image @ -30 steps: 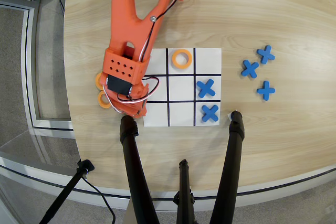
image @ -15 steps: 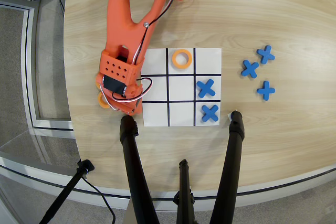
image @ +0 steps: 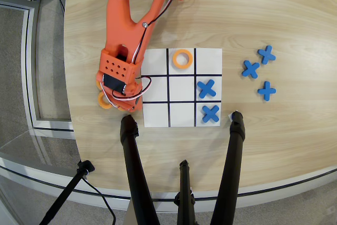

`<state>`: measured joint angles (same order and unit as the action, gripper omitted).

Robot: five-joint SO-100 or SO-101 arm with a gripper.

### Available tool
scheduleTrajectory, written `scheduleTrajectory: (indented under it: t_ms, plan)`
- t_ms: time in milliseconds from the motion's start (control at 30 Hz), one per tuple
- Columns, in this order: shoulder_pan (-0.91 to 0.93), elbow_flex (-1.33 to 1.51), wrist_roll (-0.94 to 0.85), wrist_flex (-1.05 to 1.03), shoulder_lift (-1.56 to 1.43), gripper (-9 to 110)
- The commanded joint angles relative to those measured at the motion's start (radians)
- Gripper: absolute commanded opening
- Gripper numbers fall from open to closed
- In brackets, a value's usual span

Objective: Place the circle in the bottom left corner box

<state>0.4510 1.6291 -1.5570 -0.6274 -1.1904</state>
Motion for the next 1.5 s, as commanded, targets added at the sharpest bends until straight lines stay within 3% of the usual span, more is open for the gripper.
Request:
scheduleTrajectory:
  t_ms: [0,433,1000,1467]
  plan:
    - [0.008,0.009,-0.011,0.008,-0.003,20]
    - [0.009,0.051,-0.023,-0.006,-0.002,20]
    - [0.015,0.064,-0.014,-0.206,-0.048,18]
    - [0.052,0.155,0.002,-0.210,-0.092,15]
